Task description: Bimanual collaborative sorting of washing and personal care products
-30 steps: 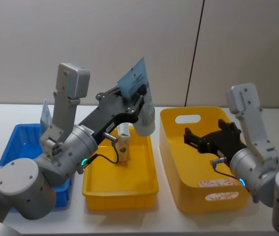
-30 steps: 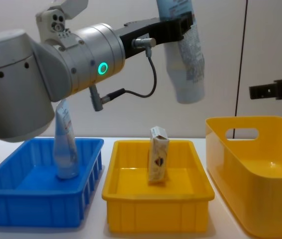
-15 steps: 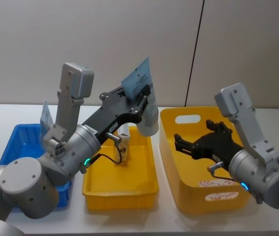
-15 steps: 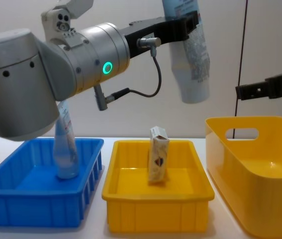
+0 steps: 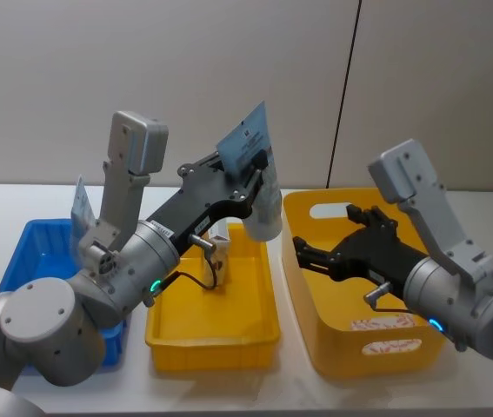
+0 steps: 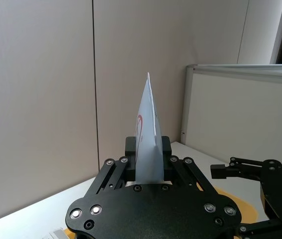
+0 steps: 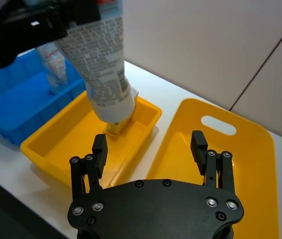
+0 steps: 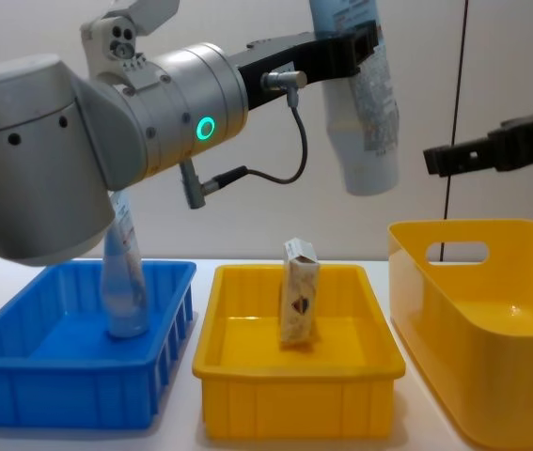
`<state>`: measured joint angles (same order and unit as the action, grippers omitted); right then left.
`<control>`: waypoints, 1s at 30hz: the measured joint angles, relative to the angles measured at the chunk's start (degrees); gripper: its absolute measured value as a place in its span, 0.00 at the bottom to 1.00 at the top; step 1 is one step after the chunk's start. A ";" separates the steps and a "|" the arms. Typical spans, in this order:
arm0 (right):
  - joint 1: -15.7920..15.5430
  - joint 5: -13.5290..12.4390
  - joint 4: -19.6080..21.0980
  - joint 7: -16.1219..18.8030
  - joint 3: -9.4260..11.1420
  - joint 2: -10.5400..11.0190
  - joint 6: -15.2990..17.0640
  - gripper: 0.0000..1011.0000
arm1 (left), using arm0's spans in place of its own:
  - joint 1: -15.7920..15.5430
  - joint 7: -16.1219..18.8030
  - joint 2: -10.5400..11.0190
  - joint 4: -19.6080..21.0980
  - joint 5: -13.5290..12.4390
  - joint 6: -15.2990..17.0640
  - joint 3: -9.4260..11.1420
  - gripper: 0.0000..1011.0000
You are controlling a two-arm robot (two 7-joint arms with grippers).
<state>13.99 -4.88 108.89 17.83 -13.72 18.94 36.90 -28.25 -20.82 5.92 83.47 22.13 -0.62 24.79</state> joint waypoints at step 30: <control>9.29 -1.92 -8.97 8.68 -4.57 2.23 -7.33 0.99 | -0.06 -0.02 -0.03 -0.05 -0.01 0.00 0.05 0.25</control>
<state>23.28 -6.80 99.92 26.50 -18.29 21.18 29.56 -28.31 -20.84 5.89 83.42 22.12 -0.61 24.84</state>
